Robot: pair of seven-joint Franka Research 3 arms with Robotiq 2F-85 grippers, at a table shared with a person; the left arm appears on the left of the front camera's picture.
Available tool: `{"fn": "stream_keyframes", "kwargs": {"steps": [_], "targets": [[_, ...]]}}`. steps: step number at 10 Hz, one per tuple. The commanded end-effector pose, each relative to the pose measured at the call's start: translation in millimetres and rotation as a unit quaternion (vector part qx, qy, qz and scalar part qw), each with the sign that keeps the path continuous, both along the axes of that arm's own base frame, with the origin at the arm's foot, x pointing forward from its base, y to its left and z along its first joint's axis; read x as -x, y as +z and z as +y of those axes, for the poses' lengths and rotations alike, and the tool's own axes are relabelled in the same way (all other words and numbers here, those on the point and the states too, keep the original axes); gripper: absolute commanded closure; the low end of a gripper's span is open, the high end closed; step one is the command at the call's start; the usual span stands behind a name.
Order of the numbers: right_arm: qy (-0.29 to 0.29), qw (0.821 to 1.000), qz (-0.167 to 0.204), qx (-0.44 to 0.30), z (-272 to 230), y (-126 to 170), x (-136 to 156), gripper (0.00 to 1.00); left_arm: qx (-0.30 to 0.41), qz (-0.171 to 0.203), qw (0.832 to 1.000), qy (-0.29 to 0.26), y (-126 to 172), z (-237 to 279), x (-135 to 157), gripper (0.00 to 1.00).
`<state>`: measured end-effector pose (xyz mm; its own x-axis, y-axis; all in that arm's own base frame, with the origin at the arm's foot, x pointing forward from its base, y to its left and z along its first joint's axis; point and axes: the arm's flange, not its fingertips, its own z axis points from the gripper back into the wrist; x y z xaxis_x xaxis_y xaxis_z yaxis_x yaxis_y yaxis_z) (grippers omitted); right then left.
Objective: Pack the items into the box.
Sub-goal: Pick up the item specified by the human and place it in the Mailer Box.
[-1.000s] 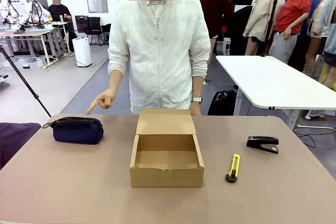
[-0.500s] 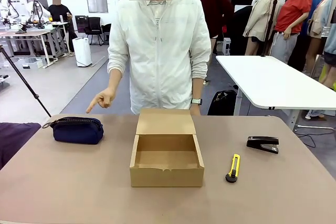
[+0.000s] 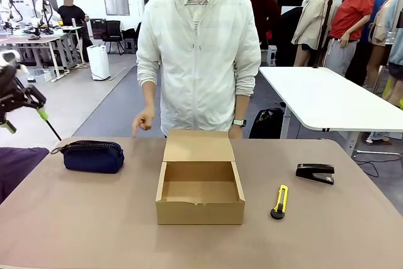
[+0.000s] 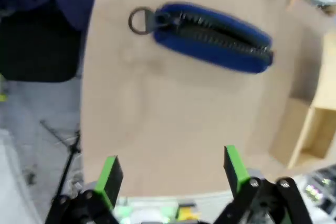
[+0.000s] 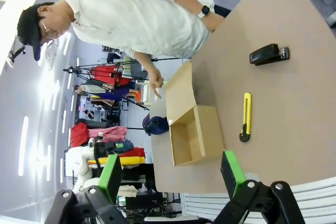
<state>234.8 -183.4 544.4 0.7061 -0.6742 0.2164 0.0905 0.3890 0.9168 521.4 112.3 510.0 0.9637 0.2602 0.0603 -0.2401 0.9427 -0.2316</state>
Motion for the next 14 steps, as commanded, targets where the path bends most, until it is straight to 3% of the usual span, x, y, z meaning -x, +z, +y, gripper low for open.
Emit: {"fn": "stream_keyframes", "kwargs": {"steps": [1,2,4,5,6,8,10,11,12,14], "targets": [[0.006,1.000,-0.013,-0.001,-2.6,2.4,-0.6,0.00,0.009,0.002,0.991,-0.132,7.3,-16.2,-0.7,0.00],[0.006,1.000,-0.013,-0.001,-2.6,2.4,-0.6,0.00,0.000,0.000,1.000,0.000,0.0,0.0,0.0,0.00],[0.006,1.000,-0.013,-0.001,-2.6,2.4,-0.6,0.00,0.000,0.000,1.000,0.000,0.0,0.0,0.0,0.00],[0.006,1.000,-0.013,-0.001,-2.6,2.4,-0.6,0.00,-0.006,0.014,0.999,-0.043,-4.9,-10.1,-5.8,0.00],[0.006,1.000,-0.013,-0.001,-2.6,2.4,-0.6,0.00,-0.017,-0.010,0.992,-0.126,-16.6,-36.4,-15.6,0.00],[0.006,1.000,-0.013,-0.001,-2.6,2.4,-0.6,0.00,-0.068,-0.011,0.988,-0.140,-44.1,-94.5,-48.1,0.00],[0.006,1.000,-0.013,-0.001,-2.6,2.4,-0.6,0.00,-0.089,0.018,0.983,-0.163,-63.4,-125.0,-75.7,0.00],[0.006,1.000,-0.013,-0.001,-2.6,2.4,-0.6,0.00,-0.117,0.016,0.981,-0.156,-70.9,-132.2,-87.3,0.00],[0.006,1.000,-0.013,-0.001,-2.6,2.4,-0.6,0.00,-0.175,0.004,0.968,-0.177,-75.1,-135.7,-97.7,0.00],[0.006,1.000,-0.013,-0.001,-2.6,2.4,-0.6,0.00,-0.180,-0.022,0.972,-0.151,-73.5,-131.3,-105.2,0.00]]}}
